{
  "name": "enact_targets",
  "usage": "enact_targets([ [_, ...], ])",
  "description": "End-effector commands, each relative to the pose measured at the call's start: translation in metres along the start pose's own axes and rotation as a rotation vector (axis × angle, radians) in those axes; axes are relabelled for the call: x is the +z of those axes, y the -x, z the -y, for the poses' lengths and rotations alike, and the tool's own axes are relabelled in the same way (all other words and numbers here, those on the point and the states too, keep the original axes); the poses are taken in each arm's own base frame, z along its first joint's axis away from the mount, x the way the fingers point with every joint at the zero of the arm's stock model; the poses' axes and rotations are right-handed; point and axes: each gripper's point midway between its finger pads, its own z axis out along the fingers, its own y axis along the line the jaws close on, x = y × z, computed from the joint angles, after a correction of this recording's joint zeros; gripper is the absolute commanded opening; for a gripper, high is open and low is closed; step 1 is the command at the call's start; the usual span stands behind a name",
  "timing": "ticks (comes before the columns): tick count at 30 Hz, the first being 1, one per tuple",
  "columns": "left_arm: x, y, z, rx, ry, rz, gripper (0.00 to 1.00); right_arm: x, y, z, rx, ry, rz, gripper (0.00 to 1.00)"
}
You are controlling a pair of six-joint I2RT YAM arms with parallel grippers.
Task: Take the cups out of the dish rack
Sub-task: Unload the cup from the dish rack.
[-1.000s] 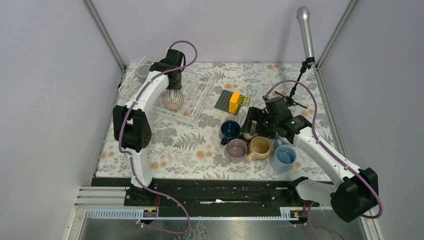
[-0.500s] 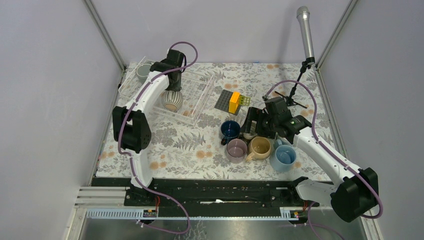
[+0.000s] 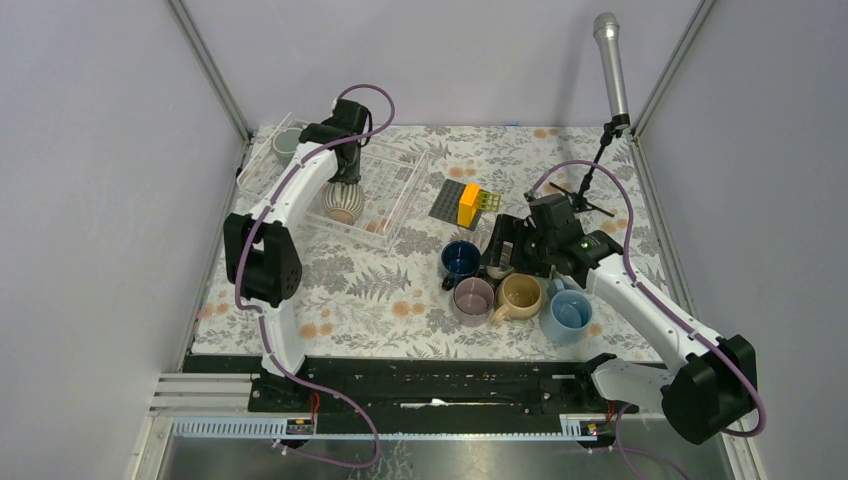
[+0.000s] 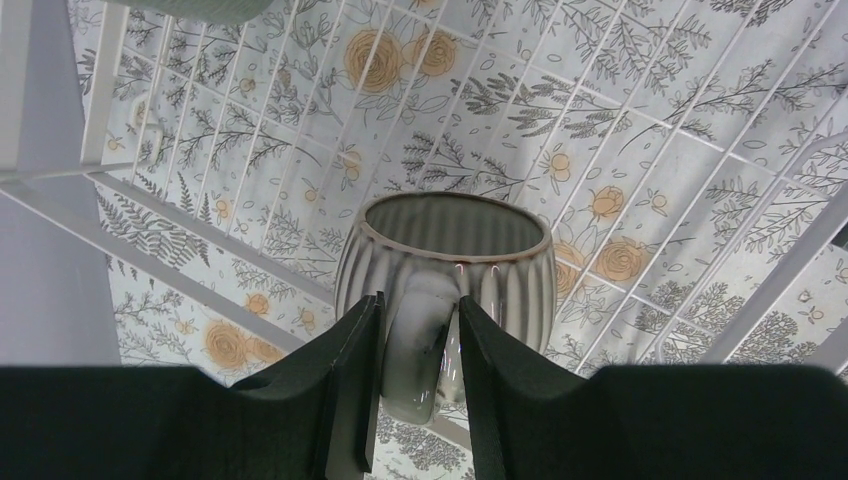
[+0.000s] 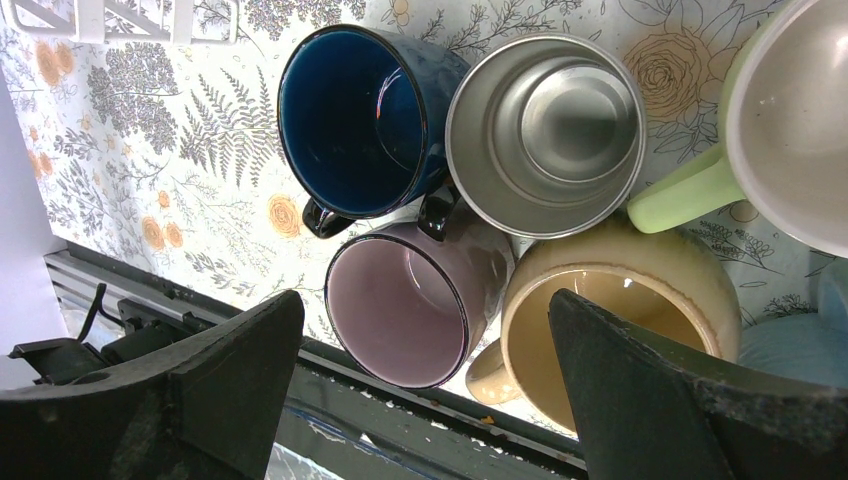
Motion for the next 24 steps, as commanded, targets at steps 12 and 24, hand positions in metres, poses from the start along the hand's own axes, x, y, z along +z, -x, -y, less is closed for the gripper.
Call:
enact_targets([
  [12,-0.0291,0.0084,-0.0122,-0.029,0.018,0.038,0.37,0.0039,0.0004,-0.0080,-0.015,0.021,0.001,1.00],
  [24,-0.0270,0.0045,-0.0114,-0.035,0.018,0.026,0.09,0.0049,0.0001,-0.0085,-0.016,0.021,-0.001,1.00],
])
